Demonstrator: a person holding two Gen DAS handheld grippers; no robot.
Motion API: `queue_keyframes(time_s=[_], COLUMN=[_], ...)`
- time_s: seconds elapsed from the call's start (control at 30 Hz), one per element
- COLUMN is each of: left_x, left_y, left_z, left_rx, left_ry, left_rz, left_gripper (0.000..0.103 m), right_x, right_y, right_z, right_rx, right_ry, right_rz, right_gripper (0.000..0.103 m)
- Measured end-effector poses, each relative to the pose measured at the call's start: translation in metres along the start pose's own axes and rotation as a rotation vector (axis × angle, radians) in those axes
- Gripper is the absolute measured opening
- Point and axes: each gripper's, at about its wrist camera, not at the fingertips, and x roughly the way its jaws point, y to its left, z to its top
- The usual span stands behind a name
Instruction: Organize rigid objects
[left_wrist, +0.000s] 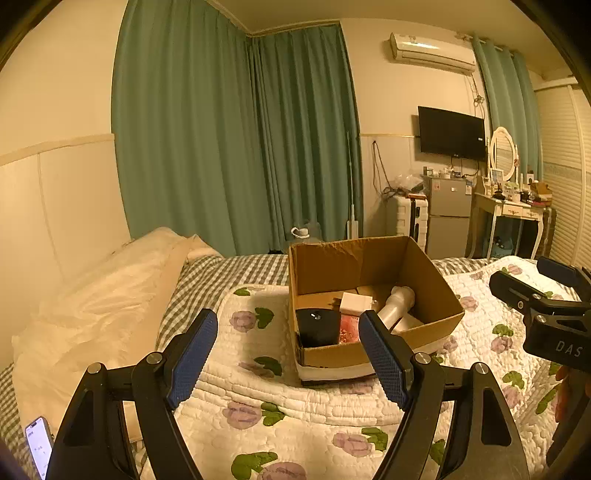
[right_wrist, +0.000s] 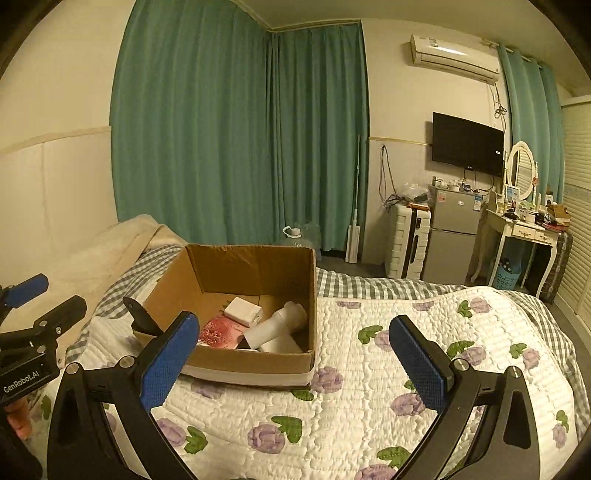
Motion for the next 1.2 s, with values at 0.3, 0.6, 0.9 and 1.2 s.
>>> queue_keyframes(time_s=[0.3, 0.6, 0.9, 1.2], left_x=[0.0012, 0.0021, 0.001, 0.0014], left_y=[0.0005, -0.0015, -0.0037, -0.0045], left_z=[-0.001, -0.0021, -0.0035, -0.0037], left_rx=[-0.002, 0.004, 0.001, 0.001], left_ry=[0.007, 0.007, 0.011, 0.012], left_rz=[0.004, 0.004, 0.001, 0.003], left_gripper=[0.081, 0.081, 0.081, 0.081], right_x=[0.0036, 0.0054, 0.0074, 0.0083], right_y=[0.0009, 0.0018, 0.0022, 0.0034], right_z=[-0.0027, -0.0044, -0.0058, -0.0069], right_rx=[0.002, 0.0, 0.002, 0.001], right_ry=[0.014, 0.019, 0.024, 0.03], right_rz=[0.003, 0.0, 0.002, 0.004], right_gripper=[0.103, 0.103, 0.103, 0.103])
